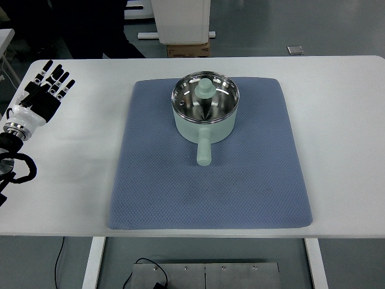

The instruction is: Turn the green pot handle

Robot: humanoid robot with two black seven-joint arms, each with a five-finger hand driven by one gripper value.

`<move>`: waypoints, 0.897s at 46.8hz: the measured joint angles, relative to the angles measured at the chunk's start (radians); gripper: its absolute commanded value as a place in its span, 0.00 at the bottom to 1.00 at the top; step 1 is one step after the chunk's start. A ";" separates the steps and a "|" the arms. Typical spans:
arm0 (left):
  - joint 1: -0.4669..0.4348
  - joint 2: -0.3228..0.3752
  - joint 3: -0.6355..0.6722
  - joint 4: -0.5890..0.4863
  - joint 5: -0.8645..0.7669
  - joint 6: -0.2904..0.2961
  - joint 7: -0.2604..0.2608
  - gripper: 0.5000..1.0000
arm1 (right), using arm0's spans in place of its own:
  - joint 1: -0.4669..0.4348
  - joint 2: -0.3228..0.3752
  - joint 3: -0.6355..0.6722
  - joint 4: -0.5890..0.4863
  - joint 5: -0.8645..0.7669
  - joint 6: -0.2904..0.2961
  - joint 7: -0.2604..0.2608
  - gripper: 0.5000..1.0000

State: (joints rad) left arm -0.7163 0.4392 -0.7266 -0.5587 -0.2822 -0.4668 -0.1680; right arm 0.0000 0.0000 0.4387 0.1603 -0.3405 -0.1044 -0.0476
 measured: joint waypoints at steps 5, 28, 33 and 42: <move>0.000 0.001 0.002 0.000 0.002 0.000 0.000 1.00 | 0.000 0.000 0.001 0.000 0.000 0.000 0.000 1.00; -0.006 0.007 0.002 0.000 0.007 -0.005 -0.001 1.00 | 0.000 0.000 0.000 0.000 0.000 0.000 0.000 1.00; -0.006 0.000 0.003 0.000 0.009 -0.006 -0.001 1.00 | 0.000 0.000 0.000 0.000 0.000 0.000 0.000 1.00; -0.003 -0.003 0.003 0.000 0.011 -0.006 0.001 1.00 | 0.000 0.000 0.000 0.001 0.000 0.000 0.000 1.00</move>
State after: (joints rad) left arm -0.7198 0.4363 -0.7238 -0.5583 -0.2714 -0.4726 -0.1673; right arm 0.0000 0.0000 0.4388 0.1608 -0.3405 -0.1043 -0.0476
